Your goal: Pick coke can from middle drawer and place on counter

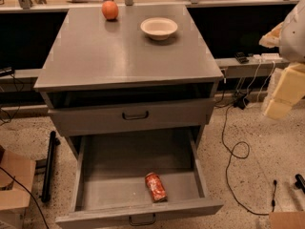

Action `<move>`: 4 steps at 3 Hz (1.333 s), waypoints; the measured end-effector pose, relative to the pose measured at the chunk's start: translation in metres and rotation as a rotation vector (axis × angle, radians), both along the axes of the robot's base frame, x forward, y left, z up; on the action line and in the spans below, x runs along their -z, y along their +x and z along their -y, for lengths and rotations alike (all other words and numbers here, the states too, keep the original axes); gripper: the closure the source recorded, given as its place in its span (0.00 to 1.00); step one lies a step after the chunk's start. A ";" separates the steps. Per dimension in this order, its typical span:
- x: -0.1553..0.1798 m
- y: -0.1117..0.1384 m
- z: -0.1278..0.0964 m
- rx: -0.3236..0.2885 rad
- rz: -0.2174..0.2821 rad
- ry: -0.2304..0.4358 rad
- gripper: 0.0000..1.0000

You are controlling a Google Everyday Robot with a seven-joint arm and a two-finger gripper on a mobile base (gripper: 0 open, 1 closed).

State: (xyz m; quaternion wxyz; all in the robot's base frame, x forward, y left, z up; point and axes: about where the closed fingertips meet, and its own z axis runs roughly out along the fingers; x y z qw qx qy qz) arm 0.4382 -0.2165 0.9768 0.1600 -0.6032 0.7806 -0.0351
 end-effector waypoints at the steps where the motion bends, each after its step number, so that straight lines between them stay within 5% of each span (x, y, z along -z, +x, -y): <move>1: 0.002 0.000 -0.002 0.004 0.001 0.006 0.00; 4: 0.059 0.007 -0.044 0.107 -0.064 0.087 0.00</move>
Offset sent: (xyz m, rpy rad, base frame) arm 0.0034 0.0396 -0.0562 0.1208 0.0758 -0.0872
